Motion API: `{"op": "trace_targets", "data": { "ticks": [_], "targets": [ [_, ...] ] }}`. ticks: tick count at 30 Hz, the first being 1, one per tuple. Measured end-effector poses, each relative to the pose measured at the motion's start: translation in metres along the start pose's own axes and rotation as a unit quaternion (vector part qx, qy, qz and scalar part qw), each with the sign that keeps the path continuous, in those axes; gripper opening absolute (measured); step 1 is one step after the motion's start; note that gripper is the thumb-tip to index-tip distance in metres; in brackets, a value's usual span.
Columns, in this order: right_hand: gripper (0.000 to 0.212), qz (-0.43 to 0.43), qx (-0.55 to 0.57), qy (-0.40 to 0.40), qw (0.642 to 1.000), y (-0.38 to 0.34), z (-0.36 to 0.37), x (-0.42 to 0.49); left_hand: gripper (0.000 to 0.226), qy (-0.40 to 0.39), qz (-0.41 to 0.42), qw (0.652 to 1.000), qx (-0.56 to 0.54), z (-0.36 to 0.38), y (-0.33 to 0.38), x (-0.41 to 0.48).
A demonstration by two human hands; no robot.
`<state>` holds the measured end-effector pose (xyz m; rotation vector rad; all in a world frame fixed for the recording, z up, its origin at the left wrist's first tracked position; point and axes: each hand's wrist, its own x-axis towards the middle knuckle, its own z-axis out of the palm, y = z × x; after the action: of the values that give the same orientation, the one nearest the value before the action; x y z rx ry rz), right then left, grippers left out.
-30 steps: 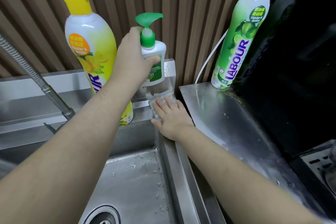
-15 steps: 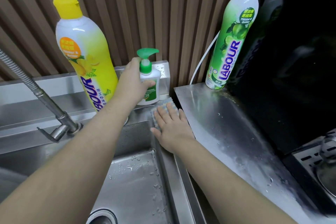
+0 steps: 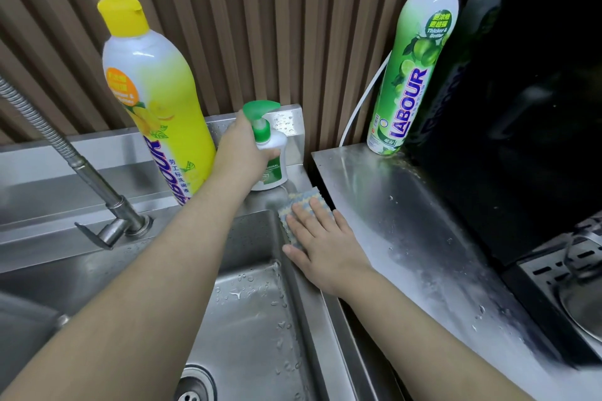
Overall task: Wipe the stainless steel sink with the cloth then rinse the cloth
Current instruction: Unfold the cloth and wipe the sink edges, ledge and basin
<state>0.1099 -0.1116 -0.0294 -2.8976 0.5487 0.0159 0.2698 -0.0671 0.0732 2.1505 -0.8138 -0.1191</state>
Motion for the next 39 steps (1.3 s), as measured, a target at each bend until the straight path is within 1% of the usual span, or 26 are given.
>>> {"op": "trace_targets", "data": {
  "ticks": [3,5,7,10,13,16,19,21,22,24,25,26,28,29,30,32,33,35,36,37,39],
  "targets": [
    [0.083,-0.007,0.007,-0.001,1.0,0.0,0.0,-0.014,0.057,-0.027,-0.022,0.999,0.025,0.0,0.003,-0.001],
    [0.085,-0.011,0.006,-0.009,1.0,0.0,-0.002,-0.02,0.054,-0.037,-0.04,0.998,0.036,-0.001,0.003,-0.003],
    [0.083,-0.01,0.003,-0.01,1.0,0.001,-0.002,-0.019,0.053,-0.041,-0.044,0.996,0.063,-0.004,0.002,-0.003],
    [0.086,0.017,0.003,-0.008,1.0,0.002,-0.001,-0.004,0.056,-0.049,-0.04,0.993,0.1,-0.008,-0.001,0.0],
    [0.088,0.026,0.0,-0.008,1.0,-0.005,-0.002,0.002,0.06,-0.055,-0.035,0.994,0.087,-0.009,-0.002,0.0],
    [0.077,-0.006,-0.037,0.023,0.999,-0.004,0.005,-0.022,0.057,-0.045,-0.029,0.997,0.055,-0.007,-0.004,-0.003],
    [0.065,-0.014,-0.047,0.031,0.998,0.002,0.008,-0.041,0.055,-0.043,-0.027,0.998,0.029,-0.006,-0.006,-0.003],
    [0.067,-0.018,0.0,0.017,1.0,0.001,0.001,-0.034,0.062,-0.05,-0.025,0.998,0.01,-0.006,-0.007,-0.004],
    [0.074,-0.005,0.018,0.008,1.0,0.0,0.0,-0.028,0.068,-0.051,-0.023,0.998,0.002,-0.006,-0.007,-0.005],
    [0.087,0.011,0.022,0.001,1.0,-0.004,-0.003,-0.02,0.085,-0.04,-0.029,0.999,-0.022,-0.008,-0.007,-0.005],
    [0.089,0.009,0.021,-0.005,1.0,-0.005,-0.003,-0.02,0.094,-0.032,-0.036,0.998,-0.038,-0.012,-0.005,-0.006],
    [0.087,0.001,0.009,-0.002,1.0,-0.004,-0.002,-0.023,0.101,-0.023,-0.04,0.998,-0.05,-0.016,-0.002,-0.006],
    [0.075,-0.021,-0.047,0.021,0.998,0.001,0.004,-0.033,0.103,-0.005,-0.023,0.999,-0.041,-0.027,0.004,-0.008],
    [0.07,-0.018,-0.055,0.038,0.998,0.003,0.006,-0.036,0.101,-0.002,-0.009,1.0,-0.021,-0.034,0.006,-0.011],
    [0.067,-0.016,-0.051,0.037,0.998,0.006,0.006,-0.034,0.098,-0.001,0.004,1.0,-0.001,-0.041,0.009,-0.017],
    [0.076,-0.019,-0.024,0.006,1.0,0.005,0.001,-0.016,0.086,-0.003,0.016,1.0,-0.001,-0.054,0.009,-0.03],
    [0.083,-0.006,-0.011,-0.005,1.0,0.003,0.0,-0.005,0.073,-0.005,0.015,1.0,-0.024,-0.061,0.006,-0.039],
    [0.09,0.018,-0.032,-0.014,0.999,-0.001,-0.001,0.011,0.038,0.002,0.015,0.996,-0.089,-0.071,-0.009,-0.057],
    [0.091,0.018,-0.04,-0.017,0.999,-0.003,-0.002,0.012,0.023,0.027,0.009,0.994,-0.11,-0.075,-0.019,-0.065],
    [0.09,0.012,-0.037,-0.023,0.999,-0.003,0.0,0.006,0.016,0.07,0.0,0.99,-0.123,-0.078,-0.031,-0.072],
    [0.08,-0.008,-0.032,-0.006,0.999,0.0,0.007,-0.017,0.021,0.169,-0.013,0.978,-0.122,-0.081,-0.05,-0.081]
  ]
}}
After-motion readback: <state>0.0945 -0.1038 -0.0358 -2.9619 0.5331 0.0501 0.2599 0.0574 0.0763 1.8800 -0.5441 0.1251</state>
